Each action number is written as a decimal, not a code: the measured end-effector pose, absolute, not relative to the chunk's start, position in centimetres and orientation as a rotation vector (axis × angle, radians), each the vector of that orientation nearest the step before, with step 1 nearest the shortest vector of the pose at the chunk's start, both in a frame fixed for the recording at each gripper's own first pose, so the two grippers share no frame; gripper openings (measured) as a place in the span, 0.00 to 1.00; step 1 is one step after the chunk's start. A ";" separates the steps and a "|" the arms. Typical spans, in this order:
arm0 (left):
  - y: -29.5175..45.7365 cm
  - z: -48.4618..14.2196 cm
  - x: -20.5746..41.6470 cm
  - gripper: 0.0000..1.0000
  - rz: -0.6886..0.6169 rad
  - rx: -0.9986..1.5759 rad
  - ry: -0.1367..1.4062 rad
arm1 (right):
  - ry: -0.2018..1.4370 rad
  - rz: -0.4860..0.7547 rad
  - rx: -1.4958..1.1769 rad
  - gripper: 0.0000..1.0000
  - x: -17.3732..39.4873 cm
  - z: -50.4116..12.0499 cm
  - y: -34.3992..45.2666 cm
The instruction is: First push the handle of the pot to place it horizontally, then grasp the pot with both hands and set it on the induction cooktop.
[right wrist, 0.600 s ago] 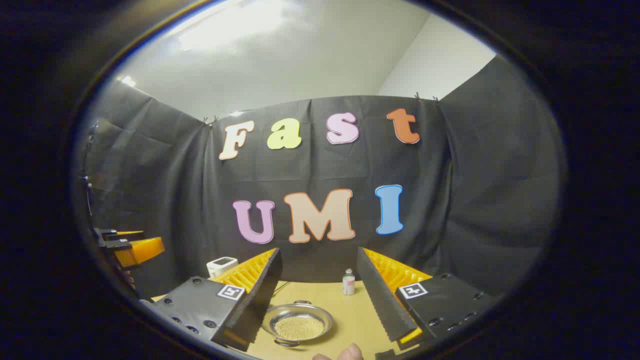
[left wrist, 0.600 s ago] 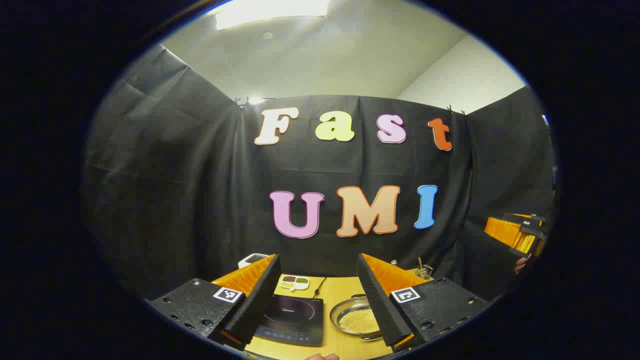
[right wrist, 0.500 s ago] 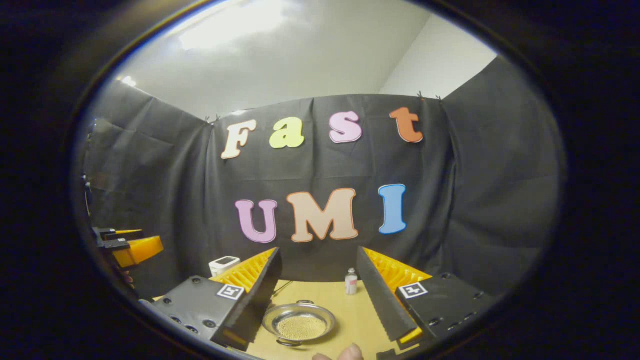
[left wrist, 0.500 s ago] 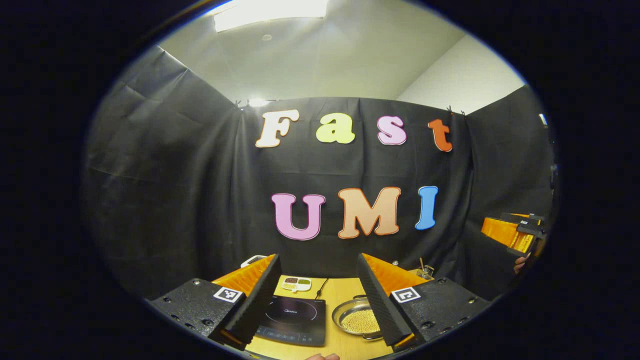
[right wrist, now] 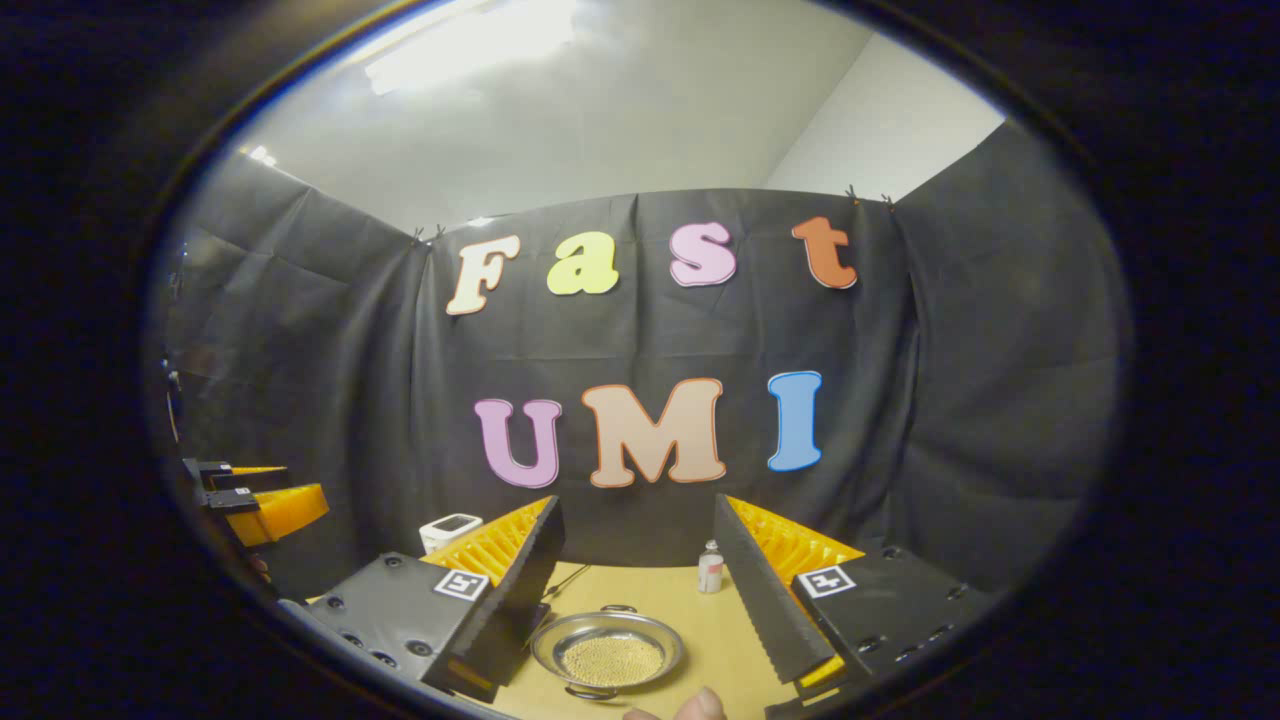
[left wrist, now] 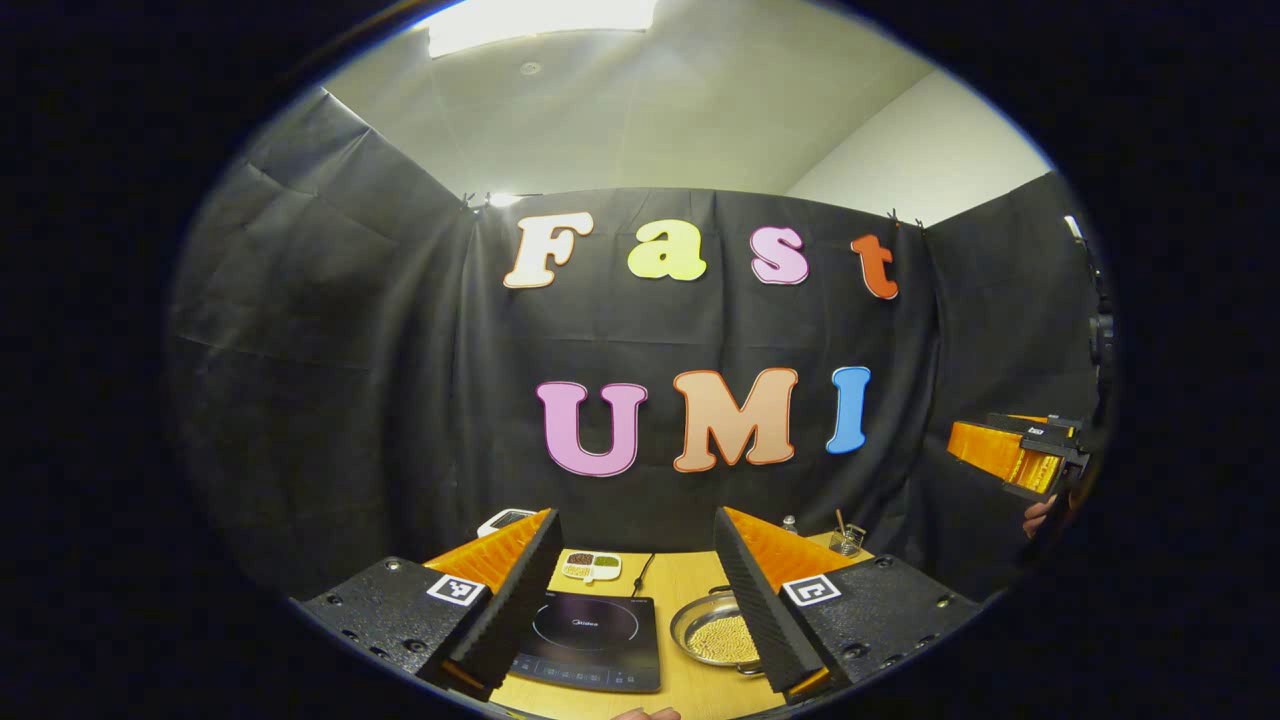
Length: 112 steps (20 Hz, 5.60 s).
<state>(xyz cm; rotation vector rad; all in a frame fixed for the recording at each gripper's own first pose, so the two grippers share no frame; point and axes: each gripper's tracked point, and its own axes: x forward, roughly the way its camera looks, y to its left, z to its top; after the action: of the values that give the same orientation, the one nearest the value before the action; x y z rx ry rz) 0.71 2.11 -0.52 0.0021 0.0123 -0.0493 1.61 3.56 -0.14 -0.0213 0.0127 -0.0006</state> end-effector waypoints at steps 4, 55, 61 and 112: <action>3.3 -1.0 1.1 0.87 -0.054 0.006 0.018 | 0.008 0.009 -0.030 0.93 2.1 0.2 5.9; 12.5 -11.3 7.7 0.93 0.051 -0.033 0.164 | 0.993 0.175 0.317 0.03 7.4 -36.0 18.3; 14.3 -14.2 8.7 0.93 0.009 -0.114 0.212 | 1.105 0.075 0.202 0.03 5.4 -40.7 17.7; 14.4 -14.6 9.1 0.93 0.026 -0.112 0.206 | 1.290 -0.442 0.192 0.03 5.8 -50.4 -3.3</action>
<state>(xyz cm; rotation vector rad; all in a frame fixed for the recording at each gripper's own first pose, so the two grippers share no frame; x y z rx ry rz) 9.11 14.38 -14.62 -0.1120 0.2064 0.0263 5.77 -3.27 -50.43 0.1918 1.2898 -0.4416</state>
